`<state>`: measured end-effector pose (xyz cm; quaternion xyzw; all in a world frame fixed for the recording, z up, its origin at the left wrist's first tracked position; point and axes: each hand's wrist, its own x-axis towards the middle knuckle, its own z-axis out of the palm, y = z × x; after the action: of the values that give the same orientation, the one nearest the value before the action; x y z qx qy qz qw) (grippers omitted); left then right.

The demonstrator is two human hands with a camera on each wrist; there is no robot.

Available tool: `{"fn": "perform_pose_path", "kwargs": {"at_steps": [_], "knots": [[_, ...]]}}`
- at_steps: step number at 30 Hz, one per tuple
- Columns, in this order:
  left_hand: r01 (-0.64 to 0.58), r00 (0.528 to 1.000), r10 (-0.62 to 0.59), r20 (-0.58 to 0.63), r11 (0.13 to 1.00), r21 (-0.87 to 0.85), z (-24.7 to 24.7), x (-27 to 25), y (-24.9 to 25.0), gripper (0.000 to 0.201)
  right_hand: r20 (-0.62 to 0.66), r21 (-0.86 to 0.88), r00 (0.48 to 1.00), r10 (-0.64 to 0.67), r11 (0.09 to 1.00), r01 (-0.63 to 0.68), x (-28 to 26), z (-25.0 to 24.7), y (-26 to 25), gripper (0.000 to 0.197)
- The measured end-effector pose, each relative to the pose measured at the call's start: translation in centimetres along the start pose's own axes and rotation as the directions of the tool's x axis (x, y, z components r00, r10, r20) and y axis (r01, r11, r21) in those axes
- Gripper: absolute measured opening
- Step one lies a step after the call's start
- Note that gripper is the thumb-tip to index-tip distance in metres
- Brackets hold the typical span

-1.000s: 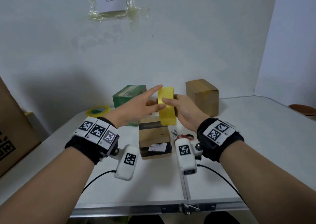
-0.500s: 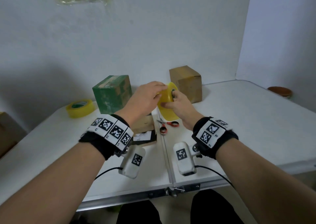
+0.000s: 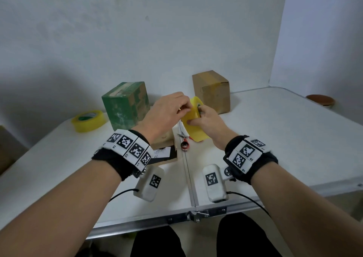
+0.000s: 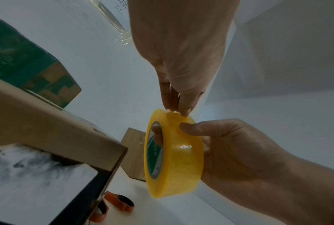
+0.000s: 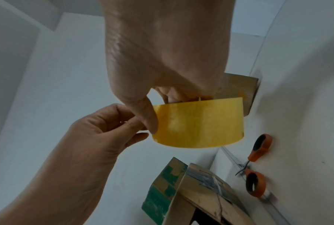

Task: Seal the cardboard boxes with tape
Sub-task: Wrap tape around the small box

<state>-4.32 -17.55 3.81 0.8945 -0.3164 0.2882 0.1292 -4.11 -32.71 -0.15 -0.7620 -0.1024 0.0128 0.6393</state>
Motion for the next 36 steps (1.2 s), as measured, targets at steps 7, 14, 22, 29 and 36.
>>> {"fn": "perform_pose_path", "kwargs": {"at_steps": [7,14,22,29,36], "knots": [[-0.166,0.986,0.151,0.068,0.921,0.354,-0.4,0.2,0.0,0.004,-0.033,-0.137,0.998,-0.048,0.990,0.043,0.0,-0.1,-0.1,0.035],[-0.218,0.975,0.180,0.129,0.873,0.436,-0.9,0.1,1.1,0.018,-0.023,-0.161,0.999,-0.036,0.986,0.032,-0.8,0.0,-0.2,0.038],[-0.246,0.966,0.208,0.154,0.922,0.298,-0.6,-0.4,0.5,0.021,0.016,-0.180,1.000,0.008,0.984,-0.005,-1.3,-0.2,-0.5,0.034],[-0.034,0.984,0.034,0.177,0.999,-0.005,-0.7,-0.6,0.9,0.004,0.007,-0.153,0.998,0.059,0.987,-0.058,-1.6,-0.6,-1.0,0.048],[0.142,0.970,-0.081,0.231,0.954,-0.264,-0.7,-0.1,0.7,0.020,-0.005,-0.137,0.998,0.070,0.988,-0.070,-1.7,-1.0,-0.7,0.057]]}}
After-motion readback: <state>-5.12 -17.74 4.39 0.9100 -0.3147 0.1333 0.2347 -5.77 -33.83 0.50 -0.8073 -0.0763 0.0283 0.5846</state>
